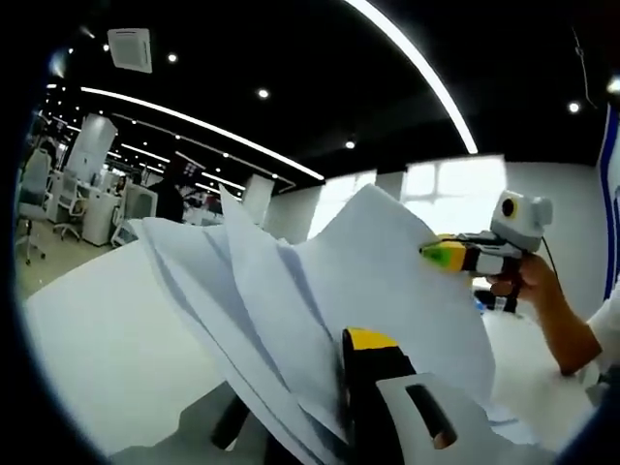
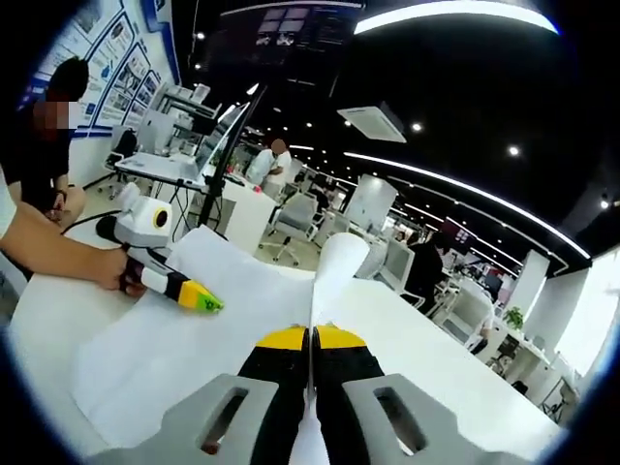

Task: Organize the stack of printing papers by aligning and flattening the scattered papers on the table

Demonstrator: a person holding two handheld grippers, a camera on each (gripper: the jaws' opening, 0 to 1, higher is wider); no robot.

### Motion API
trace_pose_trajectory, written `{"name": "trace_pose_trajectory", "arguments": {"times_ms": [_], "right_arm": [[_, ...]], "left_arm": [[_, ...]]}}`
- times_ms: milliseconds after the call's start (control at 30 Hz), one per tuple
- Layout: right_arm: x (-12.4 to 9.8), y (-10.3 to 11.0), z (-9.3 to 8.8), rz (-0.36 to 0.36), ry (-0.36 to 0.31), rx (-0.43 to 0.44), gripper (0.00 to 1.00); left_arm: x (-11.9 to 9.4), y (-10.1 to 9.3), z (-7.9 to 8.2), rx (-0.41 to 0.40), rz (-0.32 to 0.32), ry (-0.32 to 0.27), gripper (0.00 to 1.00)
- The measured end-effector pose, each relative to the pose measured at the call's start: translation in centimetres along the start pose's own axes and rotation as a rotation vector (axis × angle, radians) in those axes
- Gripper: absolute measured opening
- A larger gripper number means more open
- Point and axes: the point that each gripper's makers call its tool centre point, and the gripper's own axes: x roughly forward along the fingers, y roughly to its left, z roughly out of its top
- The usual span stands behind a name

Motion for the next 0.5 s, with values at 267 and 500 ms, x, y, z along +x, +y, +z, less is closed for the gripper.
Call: {"name": "trace_pose_trajectory", "arguments": {"times_ms": [267, 500], "right_arm": [[0.17, 0.74, 0.25, 0.014, -0.004, -0.006, 0.00], [0.28, 1.15, 0.32, 0.025, -0.008, 0.002, 0.00]], "left_arm": [[-0.06, -0.07, -0.07, 0.000, 0.004, 0.001, 0.13], [-0.09, -0.10, 0.00, -0.010, 0.000, -0.003, 0.13]]}}
